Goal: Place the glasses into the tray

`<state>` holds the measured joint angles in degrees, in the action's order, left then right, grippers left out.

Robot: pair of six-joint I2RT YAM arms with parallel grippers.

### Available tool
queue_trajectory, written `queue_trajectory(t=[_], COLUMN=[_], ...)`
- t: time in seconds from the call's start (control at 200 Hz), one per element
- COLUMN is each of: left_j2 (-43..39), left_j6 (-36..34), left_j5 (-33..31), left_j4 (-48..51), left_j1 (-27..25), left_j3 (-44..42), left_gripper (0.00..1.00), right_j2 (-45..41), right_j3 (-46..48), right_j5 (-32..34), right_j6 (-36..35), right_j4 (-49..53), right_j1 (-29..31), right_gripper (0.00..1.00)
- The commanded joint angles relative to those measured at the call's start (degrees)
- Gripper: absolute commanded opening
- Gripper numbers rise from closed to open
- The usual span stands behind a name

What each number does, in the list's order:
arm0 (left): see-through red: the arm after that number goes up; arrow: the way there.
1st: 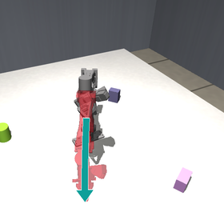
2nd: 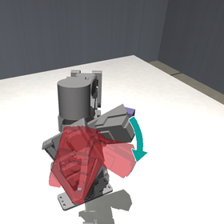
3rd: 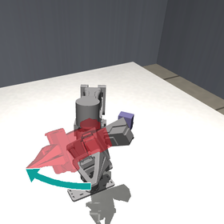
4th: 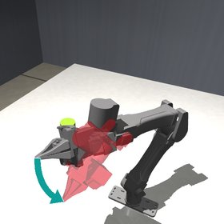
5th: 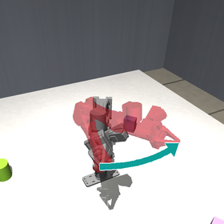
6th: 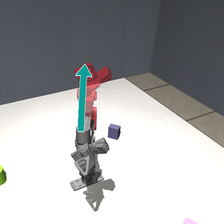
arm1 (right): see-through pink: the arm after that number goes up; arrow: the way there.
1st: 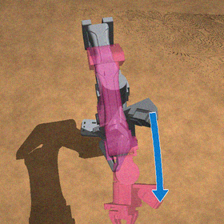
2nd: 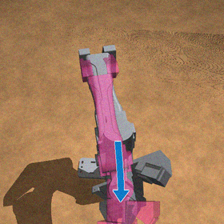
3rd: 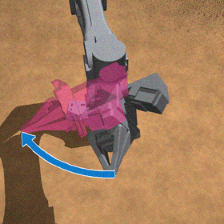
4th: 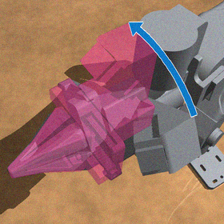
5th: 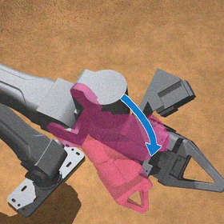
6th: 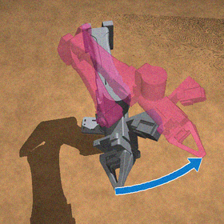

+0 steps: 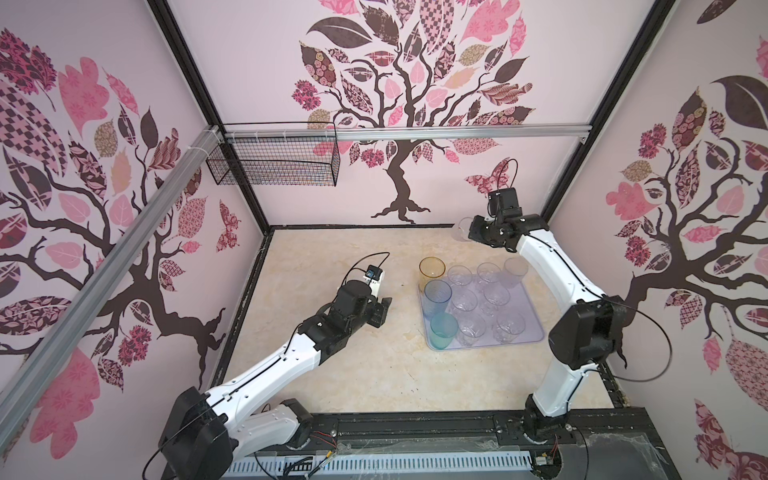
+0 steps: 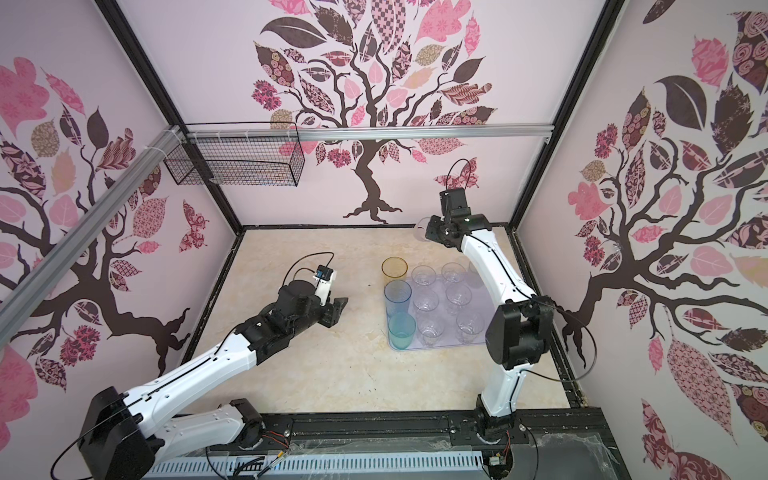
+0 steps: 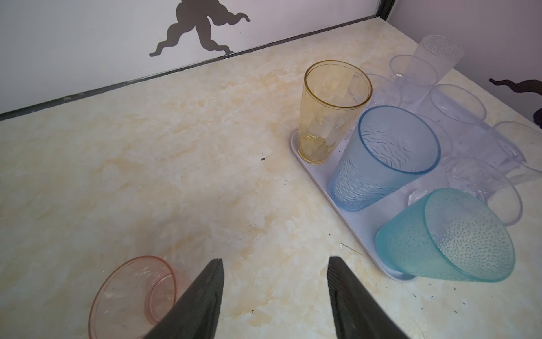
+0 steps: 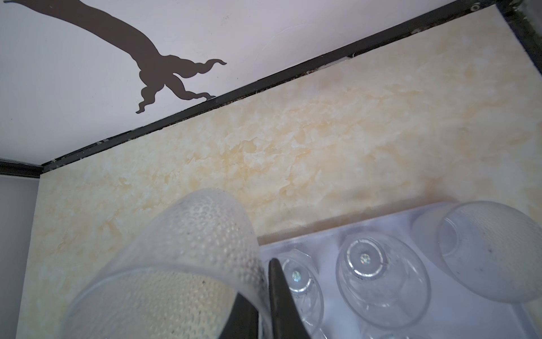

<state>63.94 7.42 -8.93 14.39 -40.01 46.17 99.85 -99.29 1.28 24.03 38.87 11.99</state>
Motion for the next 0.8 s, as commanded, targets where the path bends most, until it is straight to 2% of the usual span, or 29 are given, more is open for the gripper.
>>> queue_trajectory(t=[0.0, 0.09, 0.14, 0.28, 0.425, 0.54, 0.795], left_j2=[-2.09, -3.25, -3.56, -1.87, 0.70, 2.20, 2.46], left_j6=[-1.50, -1.45, -0.97, 1.57, 3.14, 3.57, 1.90], left_j5=[0.14, 0.38, 0.64, 3.13, 5.18, 6.11, 4.32], left_j4=[4.37, 4.40, 3.42, 0.99, -1.77, -2.59, -0.53], left_j1=[-0.07, -0.16, -0.25, -0.62, -1.75, -2.00, -2.18], left_j3=[3.64, 4.44, 4.34, 3.69, 2.27, 1.92, -0.49], left_gripper=[0.59, 0.59, 0.59, 0.59, 0.59, 0.59, 0.59], right_j2=[-8.30, -13.64, -17.14, -26.45, -31.45, -33.42, -31.55], right_j3=[2.71, 6.10, 8.89, 16.97, 26.75, 34.30, 42.44], right_j5=[2.53, 3.38, 1.77, 2.94, 4.41, 6.48, 5.85], right_j6=[-2.30, -3.07, -2.69, -2.76, -1.03, 1.28, 4.99], right_j4=[2.77, 5.74, 6.84, 9.15, 8.81, 5.92, -0.75], right_j1=[0.23, -1.56, -4.44, -13.17, -20.00, -21.88, -22.88], right_gripper=[0.08, 0.08, 0.08, 0.05, 0.03, 0.01, 0.00])
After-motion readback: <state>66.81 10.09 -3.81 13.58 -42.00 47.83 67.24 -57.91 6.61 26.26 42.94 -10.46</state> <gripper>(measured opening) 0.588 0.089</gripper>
